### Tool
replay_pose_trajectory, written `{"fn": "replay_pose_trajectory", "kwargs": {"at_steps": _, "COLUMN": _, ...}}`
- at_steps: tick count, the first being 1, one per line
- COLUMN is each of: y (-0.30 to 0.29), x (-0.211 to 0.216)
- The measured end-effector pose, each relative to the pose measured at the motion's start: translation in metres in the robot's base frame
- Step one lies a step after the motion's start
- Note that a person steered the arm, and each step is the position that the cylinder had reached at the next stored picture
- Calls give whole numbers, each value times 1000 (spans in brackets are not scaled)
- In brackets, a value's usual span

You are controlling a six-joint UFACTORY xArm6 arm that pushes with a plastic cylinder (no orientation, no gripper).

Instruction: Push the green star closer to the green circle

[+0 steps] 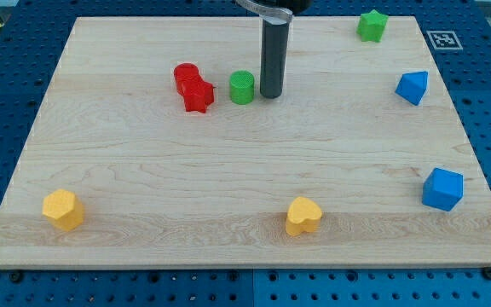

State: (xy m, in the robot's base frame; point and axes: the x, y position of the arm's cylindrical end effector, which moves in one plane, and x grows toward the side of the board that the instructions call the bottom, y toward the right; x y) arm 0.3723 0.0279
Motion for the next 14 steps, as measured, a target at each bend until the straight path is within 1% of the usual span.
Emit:
{"fn": "replay_pose_trajectory", "kwargs": {"at_steps": 1, "y": -32, "x": 1}}
{"fn": "replay_pose_trajectory", "kwargs": {"at_steps": 2, "y": -50, "x": 0}}
{"fn": "replay_pose_trajectory", "kwargs": {"at_steps": 3, "y": -38, "x": -19}}
{"fn": "replay_pose_trajectory", "kwargs": {"at_steps": 8, "y": 94, "x": -155}}
{"fn": "replay_pose_trajectory", "kwargs": {"at_steps": 9, "y": 128, "x": -179}}
{"fn": "replay_pose_trajectory", "kwargs": {"at_steps": 10, "y": 160, "x": -180}}
{"fn": "replay_pose_trajectory", "kwargs": {"at_steps": 11, "y": 210, "x": -174}}
{"fn": "replay_pose_trajectory", "kwargs": {"at_steps": 13, "y": 220, "x": -108}}
{"fn": "replay_pose_trajectory", "kwargs": {"at_steps": 14, "y": 205, "x": -82}}
